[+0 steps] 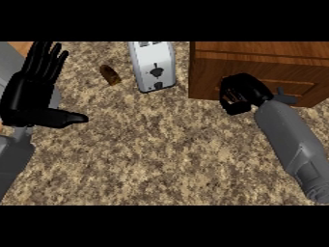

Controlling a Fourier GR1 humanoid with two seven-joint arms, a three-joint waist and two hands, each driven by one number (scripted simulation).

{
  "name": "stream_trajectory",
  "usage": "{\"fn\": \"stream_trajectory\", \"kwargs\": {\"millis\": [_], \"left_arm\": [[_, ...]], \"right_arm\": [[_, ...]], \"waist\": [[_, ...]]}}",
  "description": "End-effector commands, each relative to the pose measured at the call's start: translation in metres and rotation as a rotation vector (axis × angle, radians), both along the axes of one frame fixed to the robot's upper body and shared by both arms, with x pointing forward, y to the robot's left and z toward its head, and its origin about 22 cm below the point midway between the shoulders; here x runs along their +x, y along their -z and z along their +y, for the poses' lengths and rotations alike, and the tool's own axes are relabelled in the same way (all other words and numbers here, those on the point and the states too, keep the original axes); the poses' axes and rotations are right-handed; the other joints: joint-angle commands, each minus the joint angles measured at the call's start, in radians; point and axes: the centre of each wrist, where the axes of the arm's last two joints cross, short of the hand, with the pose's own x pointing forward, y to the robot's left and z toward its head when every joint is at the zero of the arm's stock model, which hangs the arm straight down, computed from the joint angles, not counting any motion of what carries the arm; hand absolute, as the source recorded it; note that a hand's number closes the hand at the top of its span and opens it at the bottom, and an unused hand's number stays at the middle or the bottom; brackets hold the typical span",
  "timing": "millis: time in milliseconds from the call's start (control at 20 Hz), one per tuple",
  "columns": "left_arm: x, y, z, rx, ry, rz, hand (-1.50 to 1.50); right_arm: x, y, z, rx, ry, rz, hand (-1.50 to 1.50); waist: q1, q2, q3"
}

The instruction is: Pick up the cup, place it into the drawer and close the drawer

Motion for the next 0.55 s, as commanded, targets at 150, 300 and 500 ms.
{"fn": "stream_trajectory", "kwargs": {"millis": [150, 300, 500], "left_arm": [[-0.007, 0.011, -0.003, -0.011, 0.033, 0.001, -1.50], [-0.002, 0.010, -0.013, -0.016, 0.047, 0.009, -1.50], [-0.003, 0.011, -0.011, -0.022, 0.040, -0.003, -1.50]], "right_arm": [[0.016, -0.043, -0.052, 0.048, 0.193, -0.073, 1.50], [0.019, -0.045, -0.041, 0.050, 0.179, -0.079, 1.50], [0.020, -0.052, -0.051, 0.067, 0.174, -0.091, 1.50]], "waist": [[0.039, 0.038, 0.009], [0.034, 0.046, 0.009], [0.037, 0.043, 0.008]]}}
